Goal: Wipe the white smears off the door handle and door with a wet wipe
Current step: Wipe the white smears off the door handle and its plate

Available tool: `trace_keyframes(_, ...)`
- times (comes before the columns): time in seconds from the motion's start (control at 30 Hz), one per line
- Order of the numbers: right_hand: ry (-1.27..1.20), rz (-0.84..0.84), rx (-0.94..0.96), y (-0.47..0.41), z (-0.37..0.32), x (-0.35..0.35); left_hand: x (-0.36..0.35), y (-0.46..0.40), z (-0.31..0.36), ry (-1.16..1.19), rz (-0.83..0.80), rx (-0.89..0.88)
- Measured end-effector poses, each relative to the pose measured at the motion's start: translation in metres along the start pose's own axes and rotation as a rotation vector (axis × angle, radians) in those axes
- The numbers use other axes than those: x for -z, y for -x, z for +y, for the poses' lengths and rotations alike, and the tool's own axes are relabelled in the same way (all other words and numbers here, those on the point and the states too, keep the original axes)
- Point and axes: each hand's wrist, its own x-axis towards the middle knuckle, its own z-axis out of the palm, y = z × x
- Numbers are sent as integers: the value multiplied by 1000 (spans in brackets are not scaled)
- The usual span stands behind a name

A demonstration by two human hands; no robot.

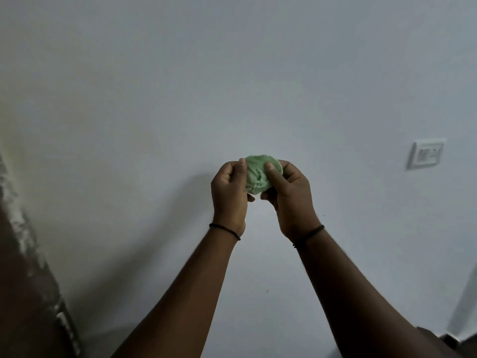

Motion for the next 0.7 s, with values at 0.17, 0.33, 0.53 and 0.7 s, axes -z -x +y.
trace_keyframes(0.17, 42, -52, 39, 9, 15, -34, 38, 6, 13, -29, 165, -48)
trace_keyframes(0.33, -43, -222, -27, 34, 43, -68, 84, 33, 17, -102, 372, -73)
trace_keyframes(0.53, -94, -450, 17, 84, 62, -133, 156, 79, 55, -437, 551, -220)
trace_keyframes(0.7, -314, -526, 15, 118, 42, -186, 194, 115, 111, -572, 690, -401)
